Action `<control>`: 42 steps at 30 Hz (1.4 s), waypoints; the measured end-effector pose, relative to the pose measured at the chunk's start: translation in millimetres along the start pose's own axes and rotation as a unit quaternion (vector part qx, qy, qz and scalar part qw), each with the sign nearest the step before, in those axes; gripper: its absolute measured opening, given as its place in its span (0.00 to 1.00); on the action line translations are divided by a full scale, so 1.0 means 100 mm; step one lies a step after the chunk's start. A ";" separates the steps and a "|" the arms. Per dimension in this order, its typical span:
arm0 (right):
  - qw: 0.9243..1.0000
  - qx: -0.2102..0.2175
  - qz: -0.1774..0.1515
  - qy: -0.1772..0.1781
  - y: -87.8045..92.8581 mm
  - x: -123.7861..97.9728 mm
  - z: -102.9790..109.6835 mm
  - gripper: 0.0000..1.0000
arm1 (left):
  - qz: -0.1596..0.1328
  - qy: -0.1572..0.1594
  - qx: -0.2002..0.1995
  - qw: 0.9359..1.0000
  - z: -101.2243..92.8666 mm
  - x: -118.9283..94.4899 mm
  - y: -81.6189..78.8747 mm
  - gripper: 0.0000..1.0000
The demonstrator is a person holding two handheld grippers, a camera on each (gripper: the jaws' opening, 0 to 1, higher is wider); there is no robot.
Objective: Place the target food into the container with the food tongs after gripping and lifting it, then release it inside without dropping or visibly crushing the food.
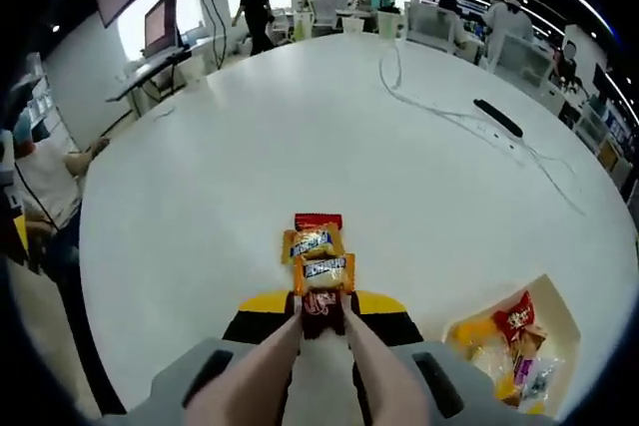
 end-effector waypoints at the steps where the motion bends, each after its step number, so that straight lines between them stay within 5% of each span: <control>1: 1.000 0.002 -0.002 -0.001 0.00 -0.01 0.00 0.21 | 0.000 0.000 0.000 1.000 0.00 0.00 0.00 0.38; 32: 1.000 -0.008 -0.029 -0.007 -0.32 -0.30 0.13 0.22 | -0.037 -0.010 0.015 0.999 0.01 -0.10 -0.12 0.40; 42: 0.999 -0.011 -0.033 -0.012 -0.42 -0.49 0.22 0.22 | -0.036 0.018 0.037 0.998 -0.14 -0.07 -0.10 0.39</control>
Point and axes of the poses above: the point that each gripper's makers call its tool centre point, and the gripper's own axes: x roughly forward along the fingers, z roughly to its left, y roughly out of its underside, the point moved 1 cm from there along -x, roughly backward along the fingers, and after that the axes turned 13 degrees about -y, right-handed, at the moved point
